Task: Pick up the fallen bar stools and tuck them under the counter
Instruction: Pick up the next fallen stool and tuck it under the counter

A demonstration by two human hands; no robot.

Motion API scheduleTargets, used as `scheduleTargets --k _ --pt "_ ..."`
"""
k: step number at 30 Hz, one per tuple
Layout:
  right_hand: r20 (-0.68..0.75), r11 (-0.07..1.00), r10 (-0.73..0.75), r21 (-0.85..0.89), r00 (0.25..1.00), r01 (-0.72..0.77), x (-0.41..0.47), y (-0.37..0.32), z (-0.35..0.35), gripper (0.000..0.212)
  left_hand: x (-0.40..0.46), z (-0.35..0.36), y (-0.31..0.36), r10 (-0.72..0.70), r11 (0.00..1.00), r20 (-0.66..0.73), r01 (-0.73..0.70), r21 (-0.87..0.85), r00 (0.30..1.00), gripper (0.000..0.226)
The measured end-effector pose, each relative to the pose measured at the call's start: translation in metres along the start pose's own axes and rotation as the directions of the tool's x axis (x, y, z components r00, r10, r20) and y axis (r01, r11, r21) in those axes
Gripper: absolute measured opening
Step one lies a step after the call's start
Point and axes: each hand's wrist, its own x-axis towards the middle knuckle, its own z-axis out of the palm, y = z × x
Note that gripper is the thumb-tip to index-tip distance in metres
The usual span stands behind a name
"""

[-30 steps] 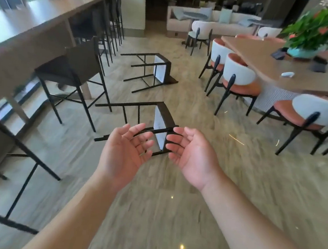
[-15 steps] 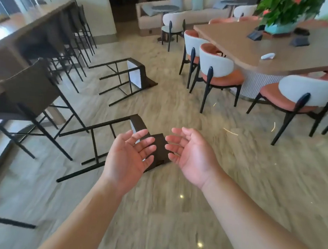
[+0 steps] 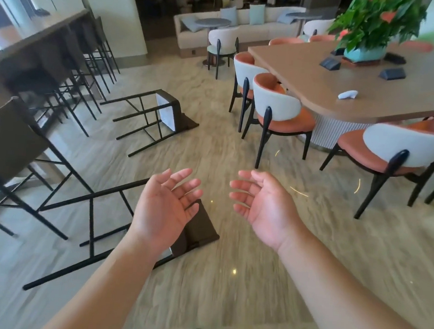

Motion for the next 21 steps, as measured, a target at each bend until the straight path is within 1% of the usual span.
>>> scheduleTargets --k 5,10,15,18,21 --pt "-0.023 0.999 0.020 -0.032 1.000 -0.021 0.069 -0.015 -0.011 0.024 0.072 -0.008 0.007 0.015 1.000 0.003 -0.015 -0.027 1.000 0.048" --pt "-0.044 0.997 0.020 -0.077 0.999 -0.023 0.168 -0.038 -0.011 0.025 0.171 -0.021 0.023 0.031 0.997 0.010 -0.030 -0.077 0.999 0.051" --pt "-0.038 0.984 0.033 -0.173 0.999 -0.039 0.274 -0.067 0.004 0.026 0.272 -0.029 0.054 0.030 0.998 -0.026 -0.031 -0.050 0.999 0.043" --pt "-0.010 0.977 0.022 -0.214 1.000 -0.023 0.333 -0.084 0.021 0.039 0.323 -0.032 0.077 0.055 0.998 -0.037 -0.056 -0.036 0.998 0.038" --pt "0.028 0.972 0.045 -0.232 0.999 -0.037 0.382 -0.093 0.036 0.041 0.360 -0.037 0.099 0.091 0.995 -0.053 -0.093 -0.045 0.994 0.033"
